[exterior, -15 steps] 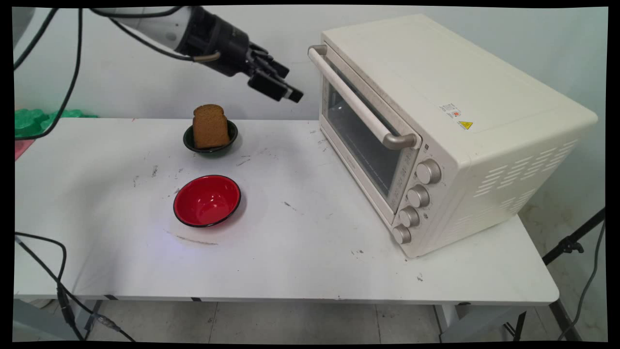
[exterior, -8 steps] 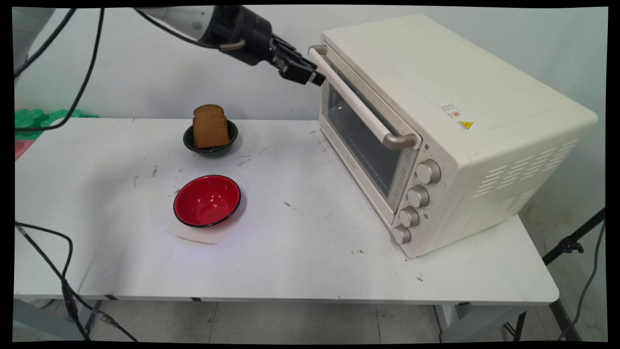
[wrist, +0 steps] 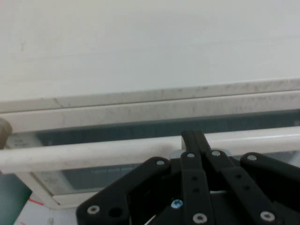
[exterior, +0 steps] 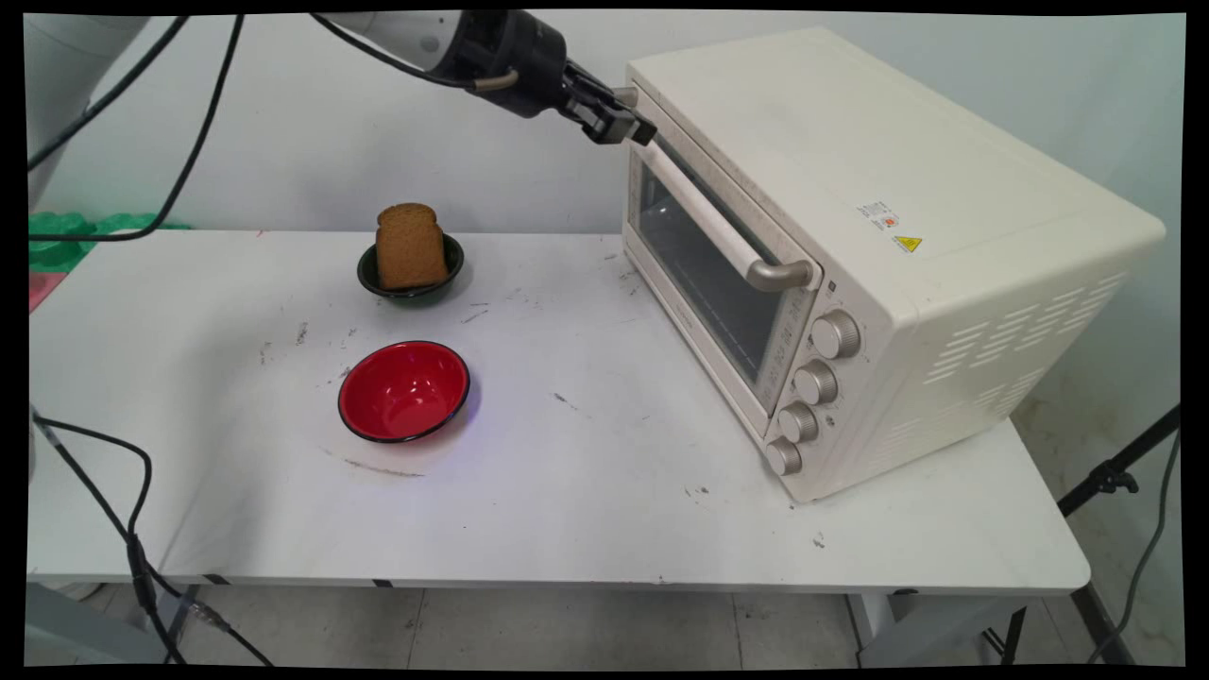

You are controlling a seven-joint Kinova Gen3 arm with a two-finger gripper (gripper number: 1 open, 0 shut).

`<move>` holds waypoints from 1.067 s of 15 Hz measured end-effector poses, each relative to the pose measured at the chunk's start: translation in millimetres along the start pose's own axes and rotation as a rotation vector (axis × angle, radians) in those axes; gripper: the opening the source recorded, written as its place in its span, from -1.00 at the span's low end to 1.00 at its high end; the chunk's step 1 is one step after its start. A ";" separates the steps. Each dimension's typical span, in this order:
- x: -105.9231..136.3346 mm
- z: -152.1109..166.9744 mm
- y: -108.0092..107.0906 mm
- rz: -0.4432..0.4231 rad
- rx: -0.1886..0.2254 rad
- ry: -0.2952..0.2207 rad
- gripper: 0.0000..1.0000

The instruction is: Open the oven

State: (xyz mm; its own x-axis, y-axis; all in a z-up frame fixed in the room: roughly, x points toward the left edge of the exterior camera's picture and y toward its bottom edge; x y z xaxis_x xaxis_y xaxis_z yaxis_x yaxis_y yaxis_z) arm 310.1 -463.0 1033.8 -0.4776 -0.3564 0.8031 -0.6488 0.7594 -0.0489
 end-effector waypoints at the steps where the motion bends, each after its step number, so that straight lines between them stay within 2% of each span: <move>1: 0.9 3.2 0.1 0.003 0.004 0.000 -1.00; 16: 7.7 40.6 2.2 0.035 0.029 -0.003 -1.00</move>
State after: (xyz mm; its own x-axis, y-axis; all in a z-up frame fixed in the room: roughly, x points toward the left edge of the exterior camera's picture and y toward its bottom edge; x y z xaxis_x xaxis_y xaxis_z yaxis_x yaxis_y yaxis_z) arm 280.9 -486.2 1015.8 -0.5022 -0.3316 0.7986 -0.6487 0.7552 -0.0944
